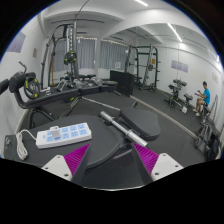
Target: Unplug charger
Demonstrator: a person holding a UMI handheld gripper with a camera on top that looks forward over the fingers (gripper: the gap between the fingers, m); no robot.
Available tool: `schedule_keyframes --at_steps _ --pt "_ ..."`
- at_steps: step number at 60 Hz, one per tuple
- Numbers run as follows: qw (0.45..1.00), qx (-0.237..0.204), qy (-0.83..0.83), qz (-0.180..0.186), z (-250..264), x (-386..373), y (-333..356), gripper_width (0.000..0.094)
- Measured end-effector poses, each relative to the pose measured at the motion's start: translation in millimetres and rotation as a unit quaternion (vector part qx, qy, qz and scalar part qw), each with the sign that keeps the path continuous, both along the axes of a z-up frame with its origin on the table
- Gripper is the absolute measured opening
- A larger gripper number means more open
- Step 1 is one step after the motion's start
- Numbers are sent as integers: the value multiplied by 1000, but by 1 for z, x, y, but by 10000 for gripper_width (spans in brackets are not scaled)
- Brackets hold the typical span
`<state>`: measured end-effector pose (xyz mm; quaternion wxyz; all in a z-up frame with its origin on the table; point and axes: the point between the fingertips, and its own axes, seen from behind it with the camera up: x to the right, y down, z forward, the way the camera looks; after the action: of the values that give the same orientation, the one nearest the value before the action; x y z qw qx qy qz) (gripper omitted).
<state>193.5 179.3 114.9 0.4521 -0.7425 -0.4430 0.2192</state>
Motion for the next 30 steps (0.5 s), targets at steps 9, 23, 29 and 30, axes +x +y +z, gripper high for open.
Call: schedule_keyframes --at_steps 9,23,29,30 --pt "999 2 8 45 -3 -31 -28 859" --pt "990 -5 17 136 -15 -64 -99 857" --pt "984 -13 26 176 -20 -78 -131 860" --pt "983 -14 28 181 -20 -80 -136 859"
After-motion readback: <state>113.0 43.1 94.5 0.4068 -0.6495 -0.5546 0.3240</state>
